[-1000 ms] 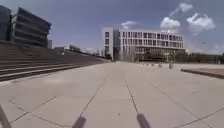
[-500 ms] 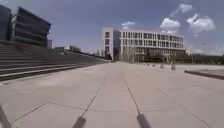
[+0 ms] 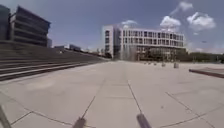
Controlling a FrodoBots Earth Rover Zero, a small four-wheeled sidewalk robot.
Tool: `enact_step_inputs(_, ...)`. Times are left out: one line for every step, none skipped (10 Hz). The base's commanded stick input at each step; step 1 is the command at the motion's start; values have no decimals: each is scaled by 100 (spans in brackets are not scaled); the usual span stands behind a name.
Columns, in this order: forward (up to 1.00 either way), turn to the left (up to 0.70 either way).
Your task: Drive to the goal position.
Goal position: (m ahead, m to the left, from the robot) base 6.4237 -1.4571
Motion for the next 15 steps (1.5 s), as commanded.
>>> enact_step_inputs(70, 0)
enact_step_inputs(70, 0)
enact_step_inputs(70, 0)
enact_step_inputs(70, 0)
enact_step_inputs(70, 0)
enact_step_inputs(70, 0)
enact_step_inputs(70, 0)
enact_step_inputs(70, 0)
enact_step_inputs(70, 0)
enact_step_inputs(70, 0)
enact_step_inputs(70, 0)
enact_step_inputs(70, 0)
enact_step_inputs(70, 0)
enact_step_inputs(70, 0)
enact_step_inputs(70, 0)
